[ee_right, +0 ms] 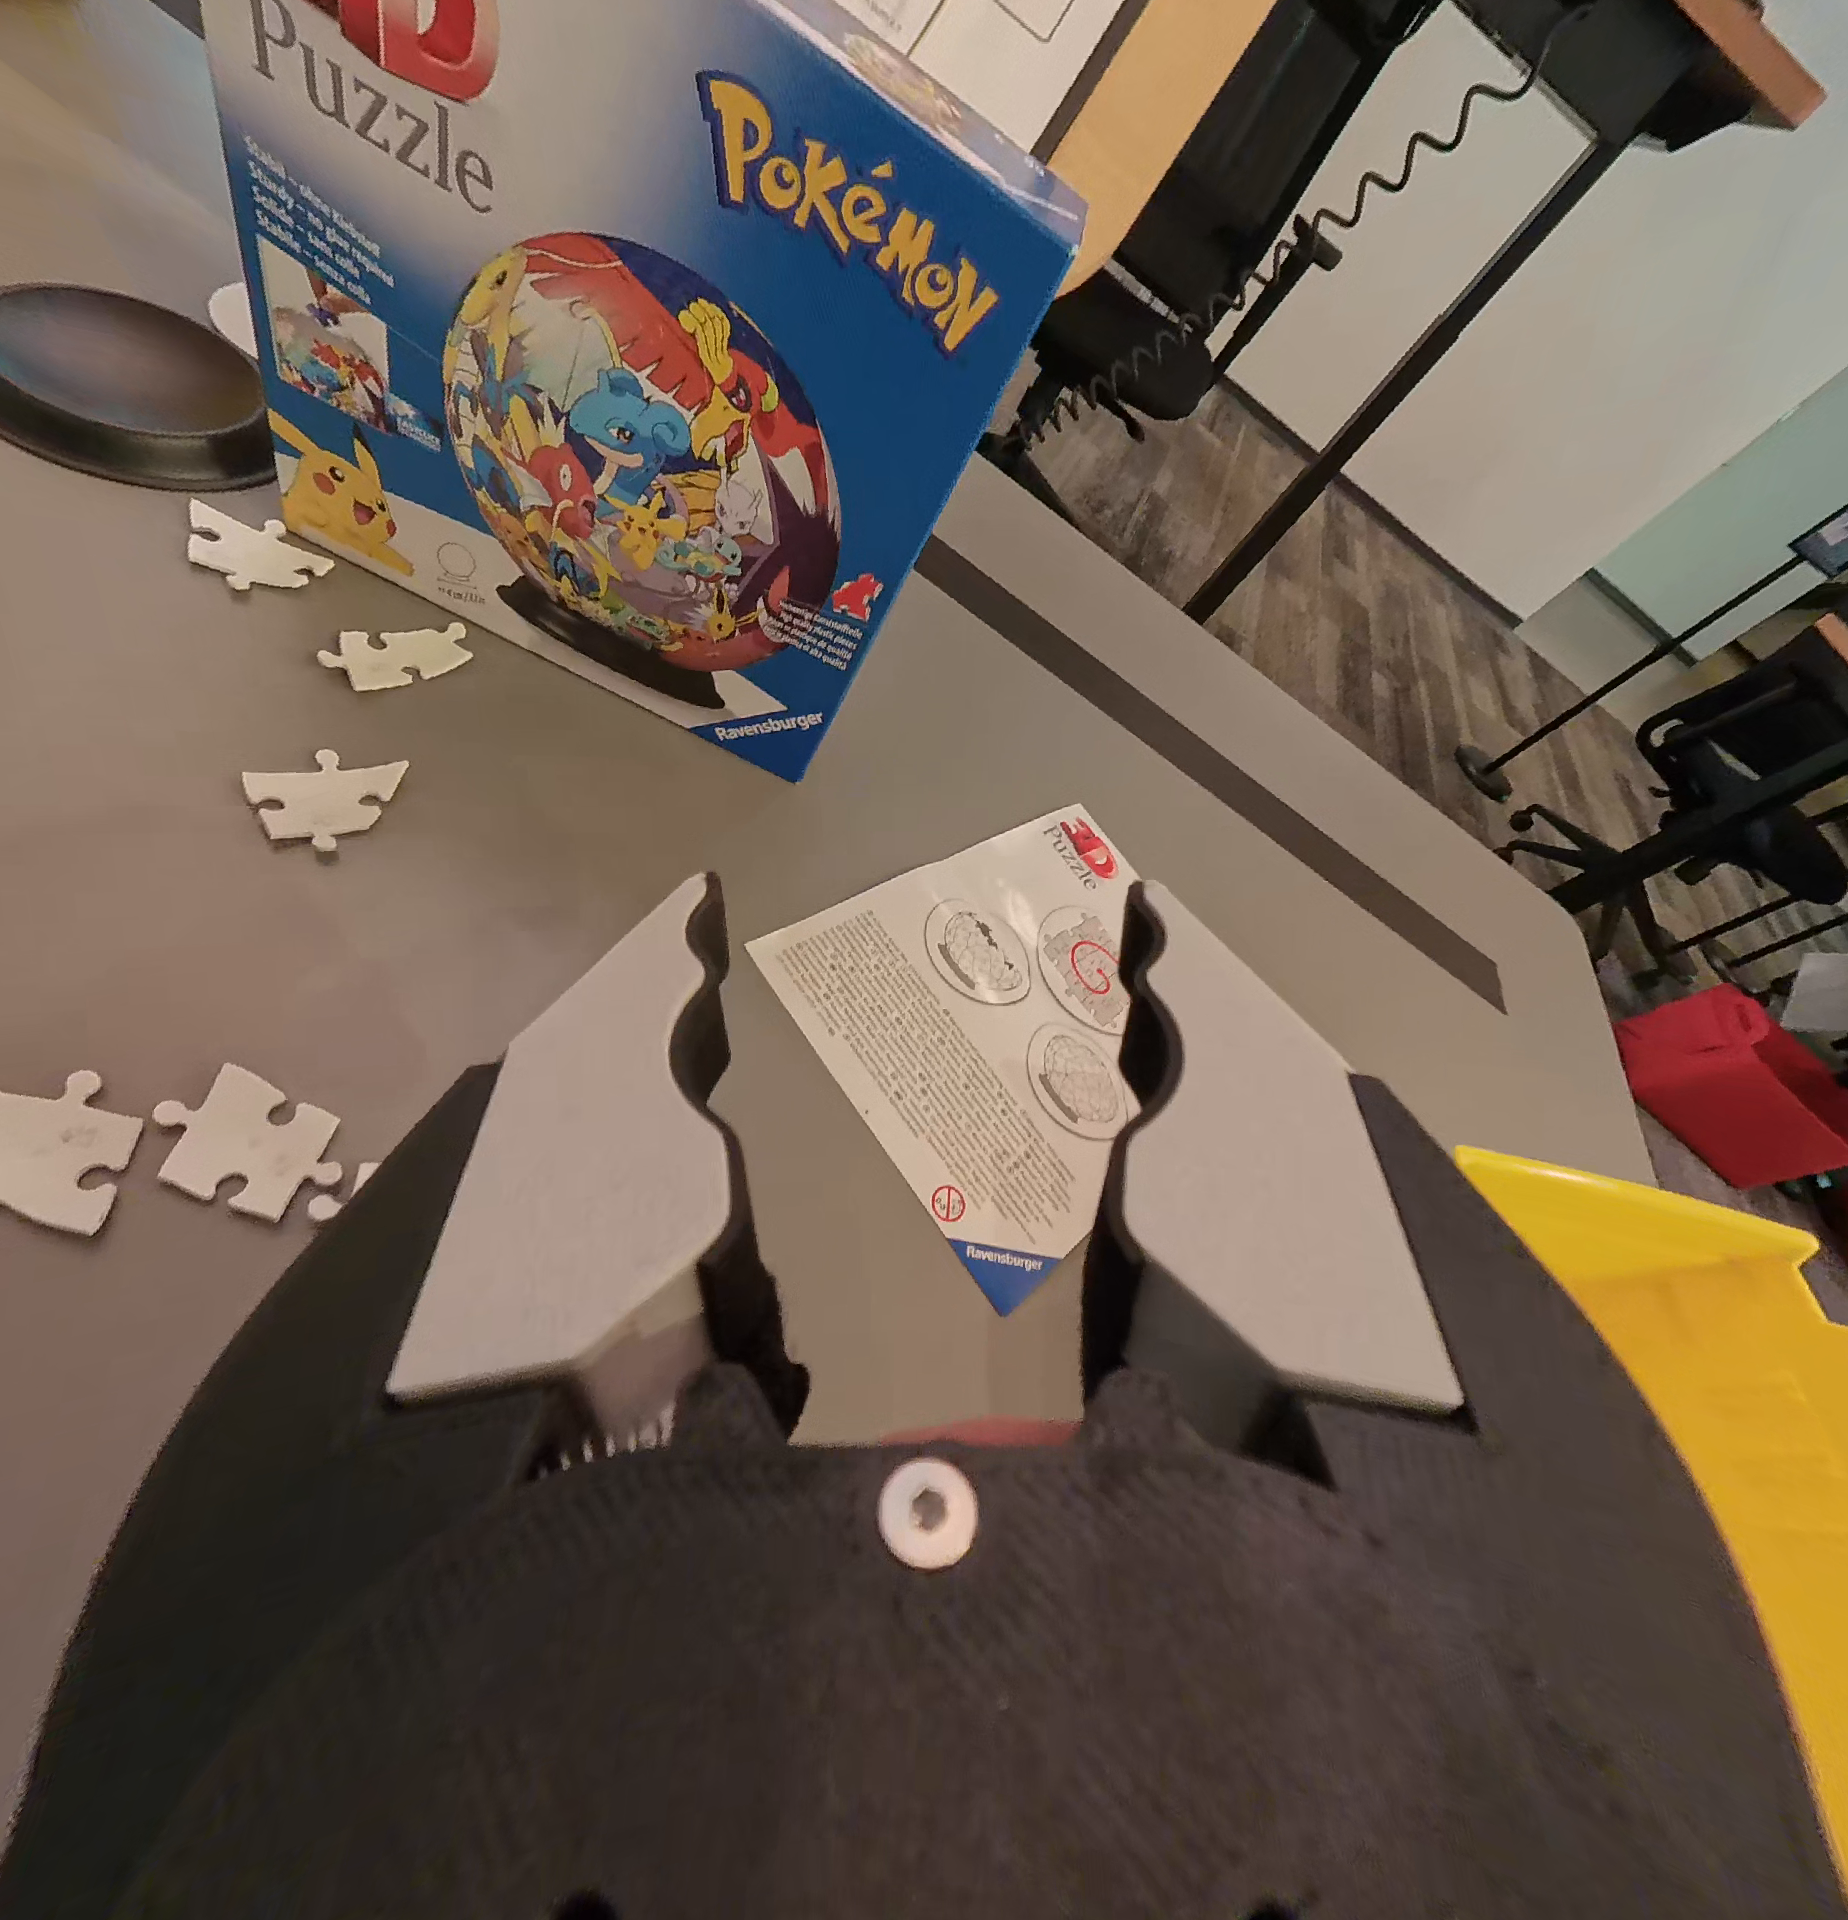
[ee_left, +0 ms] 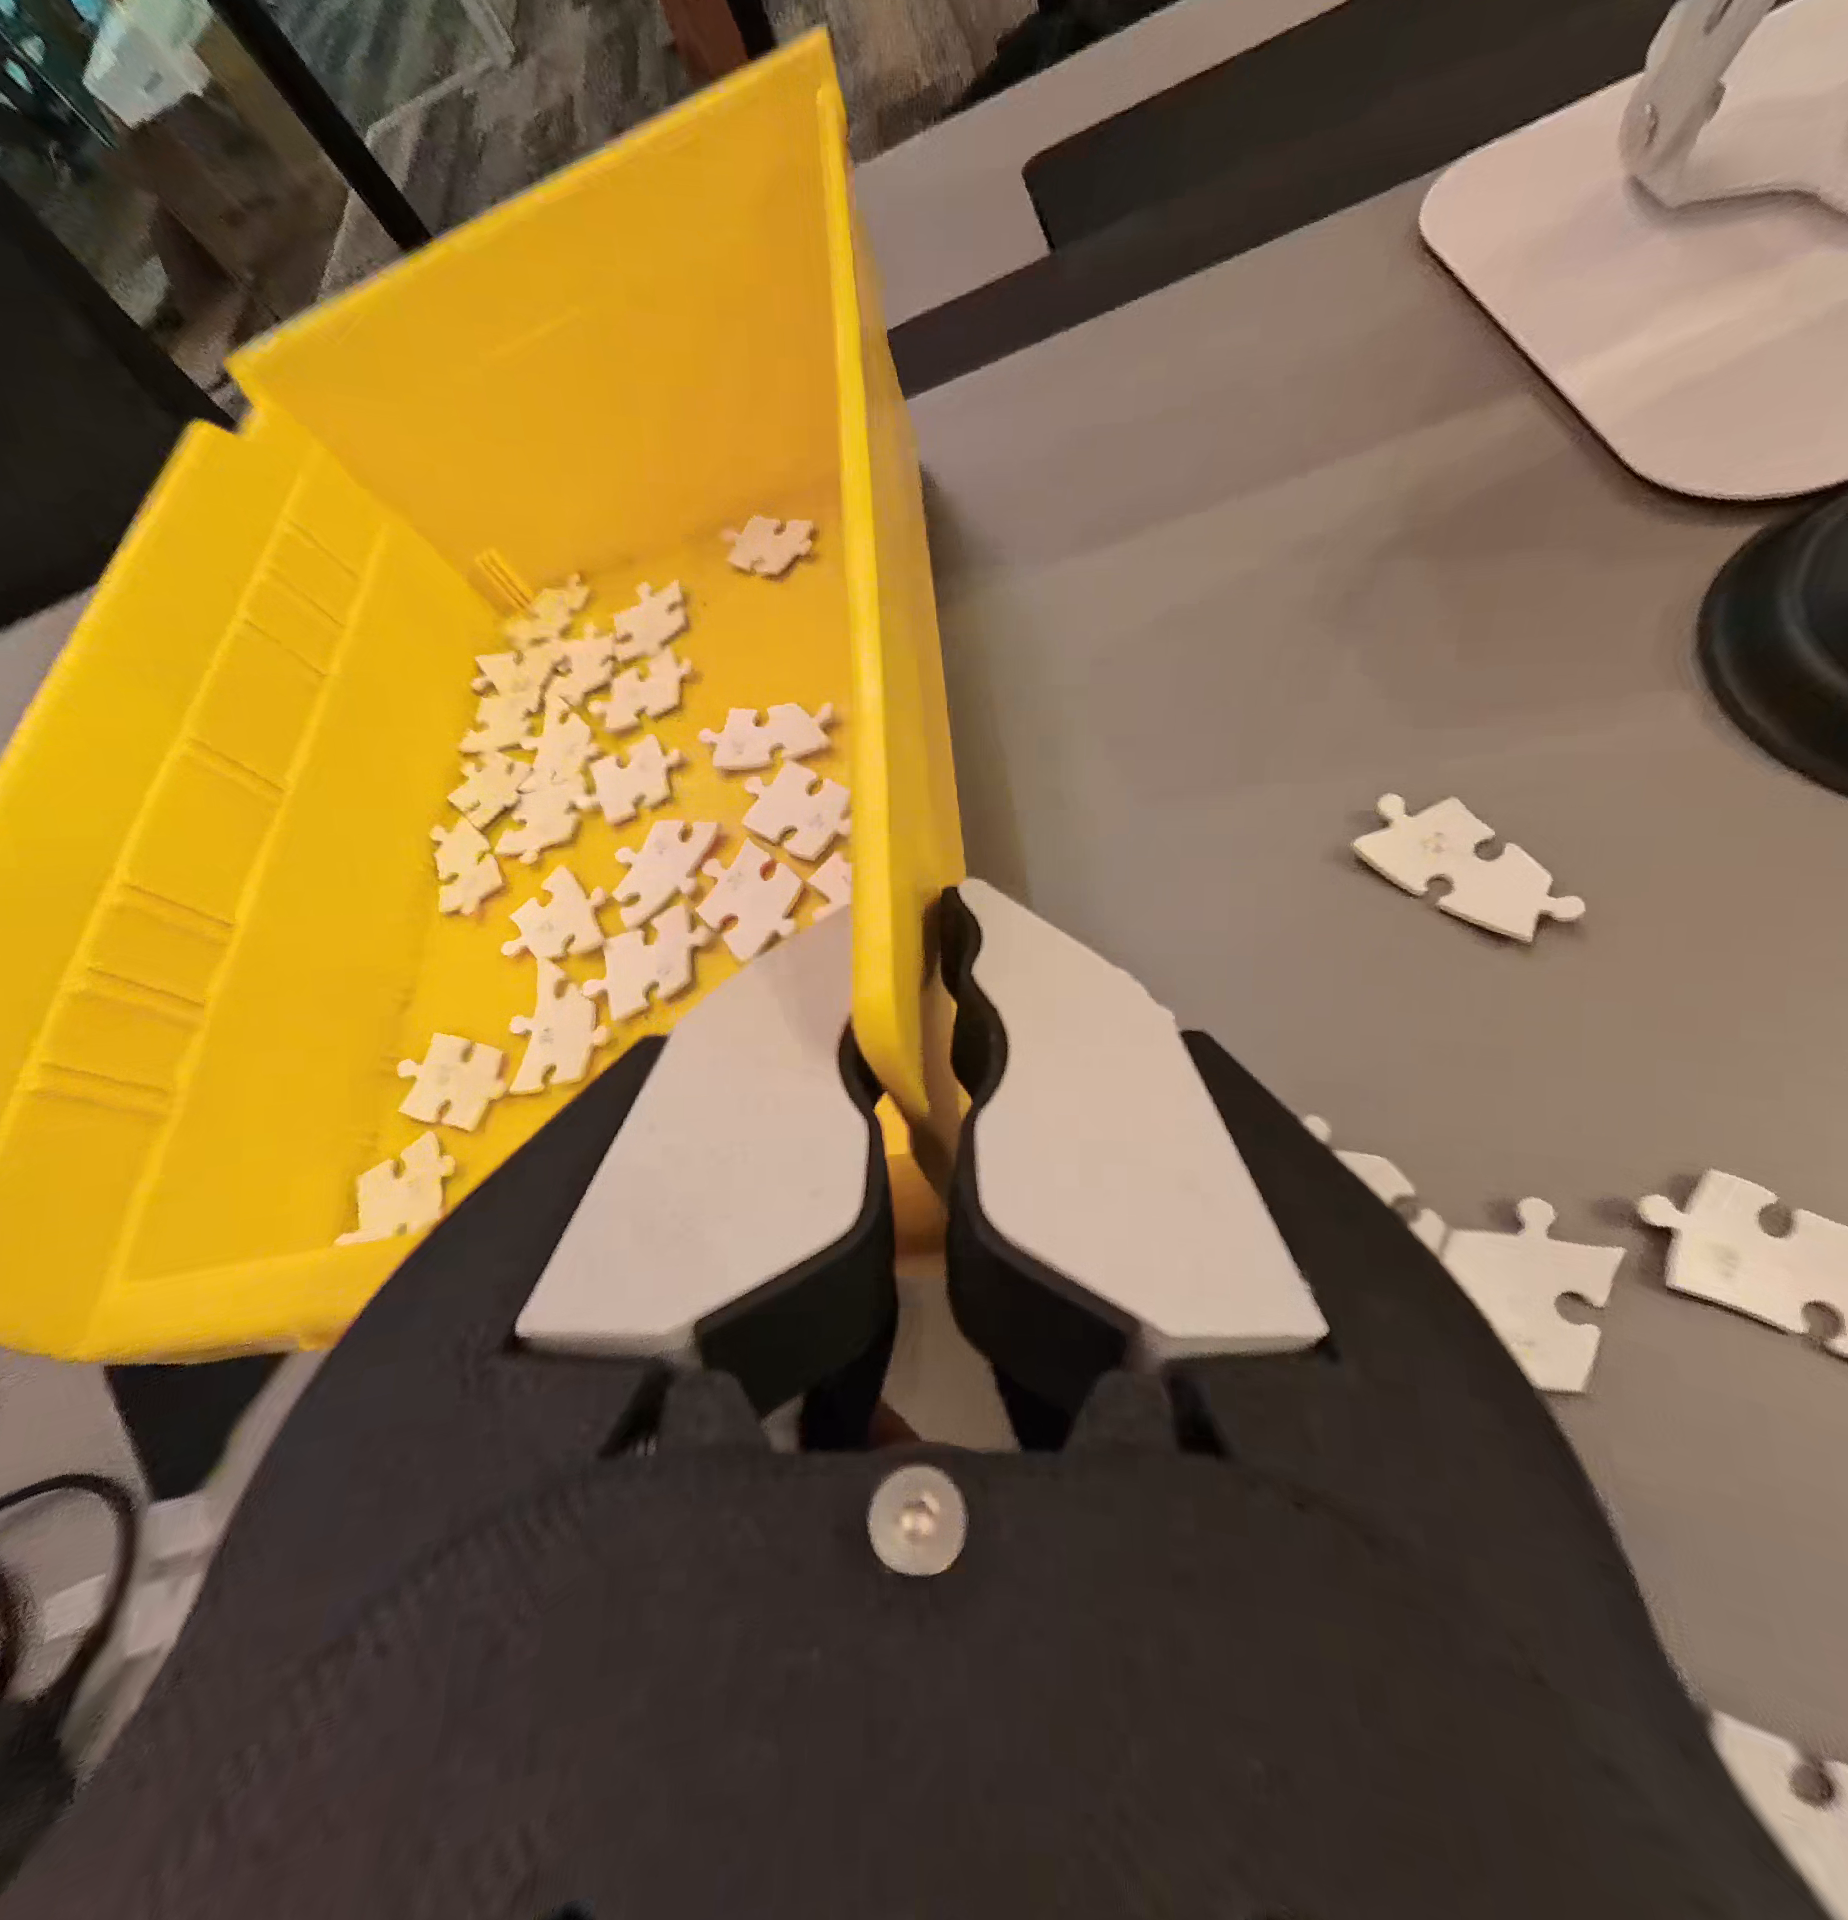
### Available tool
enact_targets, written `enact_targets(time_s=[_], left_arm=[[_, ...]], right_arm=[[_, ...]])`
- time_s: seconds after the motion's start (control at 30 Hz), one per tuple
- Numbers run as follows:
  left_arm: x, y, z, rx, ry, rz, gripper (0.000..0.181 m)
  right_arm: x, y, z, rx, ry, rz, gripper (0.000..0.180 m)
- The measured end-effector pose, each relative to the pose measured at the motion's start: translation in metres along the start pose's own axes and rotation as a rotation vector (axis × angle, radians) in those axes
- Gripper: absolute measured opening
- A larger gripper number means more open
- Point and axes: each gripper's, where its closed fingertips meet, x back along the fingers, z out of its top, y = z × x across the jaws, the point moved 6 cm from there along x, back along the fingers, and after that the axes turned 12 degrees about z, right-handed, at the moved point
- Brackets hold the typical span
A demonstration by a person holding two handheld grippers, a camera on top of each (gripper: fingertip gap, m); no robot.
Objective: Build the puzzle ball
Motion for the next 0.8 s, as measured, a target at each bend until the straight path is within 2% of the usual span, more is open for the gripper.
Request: enact_targets(time_s=[0.07, 0.2, 0.37, 0.47, 0.6, 0.7, 0.8], left_arm=[[-0.002, 0.012, -0.006, -0.051, -0.018, 0.007, 0.006], [-0.003, 0.023, -0.005, -0.026, -0.017, -0.021, 0.007], [0.018, 0.021, 0.015, 0.038, 0.009, -0.136, 0.043], [0.057, 0.019, 0.064, 0.009, 0.220, -0.202, 0.051], [0.095, 0.068, 0.145, -0.125, 0.359, -0.441, 0.077], [0.098, 0.132, 0.185, -0.303, 0.383, -0.571, 0.095], [0.078, 0.187, 0.201, -0.455, 0.371, -0.583, 0.089]], right_arm=[[0.002, 0.001, -0.003, -0.011, -0.011, 0.005, 0.075], [0.004, 0.006, -0.016, -0.057, -0.044, 0.015, 0.077], [0.012, 0.019, -0.025, -0.145, -0.031, 0.005, 0.077], [0.015, 0.028, -0.031, -0.193, -0.026, -0.010, 0.077], [0.019, 0.037, -0.039, -0.269, -0.019, -0.018, 0.075], [0.027, 0.048, -0.042, -0.315, 0.001, -0.046, 0.074], [0.042, 0.063, -0.049, -0.339, 0.014, -0.106, 0.073]])
